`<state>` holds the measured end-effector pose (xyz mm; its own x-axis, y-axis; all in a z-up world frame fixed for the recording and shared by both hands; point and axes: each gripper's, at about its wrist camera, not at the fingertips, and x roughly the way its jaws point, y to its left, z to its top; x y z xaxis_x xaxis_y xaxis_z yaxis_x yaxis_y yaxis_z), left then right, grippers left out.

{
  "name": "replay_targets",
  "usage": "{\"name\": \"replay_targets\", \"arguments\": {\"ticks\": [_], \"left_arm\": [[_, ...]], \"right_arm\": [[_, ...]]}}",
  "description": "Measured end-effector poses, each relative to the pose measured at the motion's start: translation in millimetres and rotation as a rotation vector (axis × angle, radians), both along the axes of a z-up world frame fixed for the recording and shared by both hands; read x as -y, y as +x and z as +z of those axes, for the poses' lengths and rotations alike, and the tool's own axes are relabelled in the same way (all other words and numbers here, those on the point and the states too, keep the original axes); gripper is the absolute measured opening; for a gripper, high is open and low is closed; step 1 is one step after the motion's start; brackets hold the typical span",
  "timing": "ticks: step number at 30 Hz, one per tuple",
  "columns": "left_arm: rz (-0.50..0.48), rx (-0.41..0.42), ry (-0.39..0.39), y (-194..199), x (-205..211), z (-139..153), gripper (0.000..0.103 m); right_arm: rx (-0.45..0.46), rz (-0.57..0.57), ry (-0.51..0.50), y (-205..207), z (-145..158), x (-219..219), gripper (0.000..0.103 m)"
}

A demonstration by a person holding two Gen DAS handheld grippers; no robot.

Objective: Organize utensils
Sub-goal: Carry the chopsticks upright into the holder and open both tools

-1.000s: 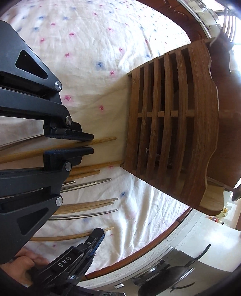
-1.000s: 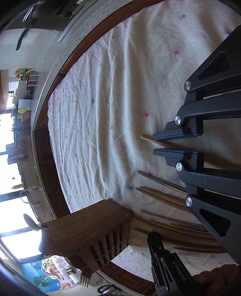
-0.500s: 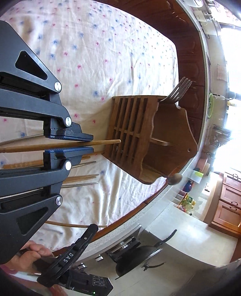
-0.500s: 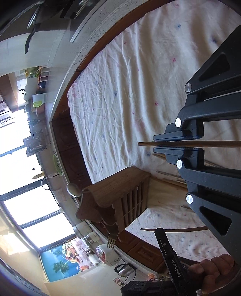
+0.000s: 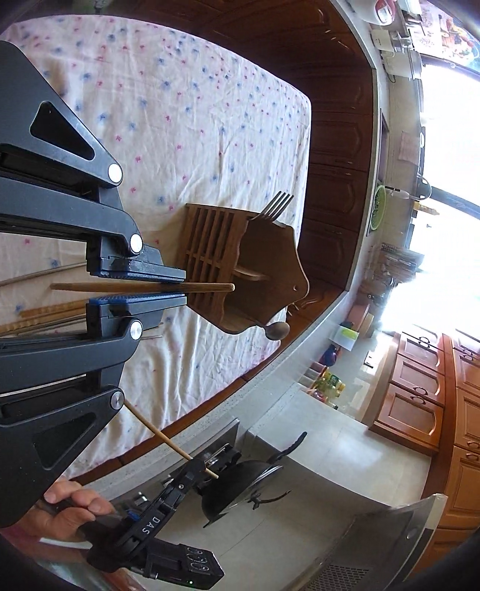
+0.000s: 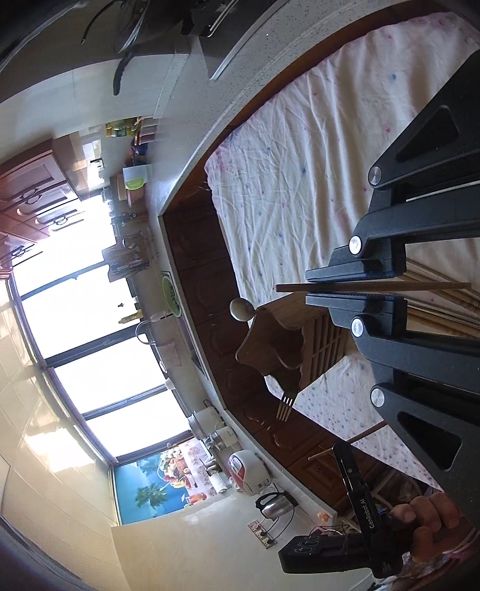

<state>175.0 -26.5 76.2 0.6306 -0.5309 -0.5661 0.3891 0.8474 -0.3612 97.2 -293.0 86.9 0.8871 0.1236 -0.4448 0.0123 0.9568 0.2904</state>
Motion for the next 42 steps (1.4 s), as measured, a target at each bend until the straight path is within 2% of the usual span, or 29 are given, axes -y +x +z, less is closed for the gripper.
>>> {"name": "replay_targets", "arguments": {"ticks": [17, 23, 34, 38, 42], "left_arm": [[0.035, 0.055, -0.030, -3, -14, 17, 0.005], [0.046, 0.106, -0.041, 4, -17, 37, 0.005], [0.133, 0.317, -0.056, 44, -26, 107, 0.005], [0.183, 0.331, -0.065, 74, -25, 104, 0.005], [0.218, 0.300, -0.077, 106, -22, 83, 0.005]], "right_arm": [[0.051, 0.035, -0.009, 7, 17, -14, 0.005], [0.091, 0.041, -0.009, 14, 31, -16, 0.005], [0.274, 0.030, -0.016, 56, 91, -25, 0.005], [0.287, 0.007, -0.020, 88, 91, -29, 0.005], [0.245, -0.012, -0.024, 119, 68, -33, 0.005]]}}
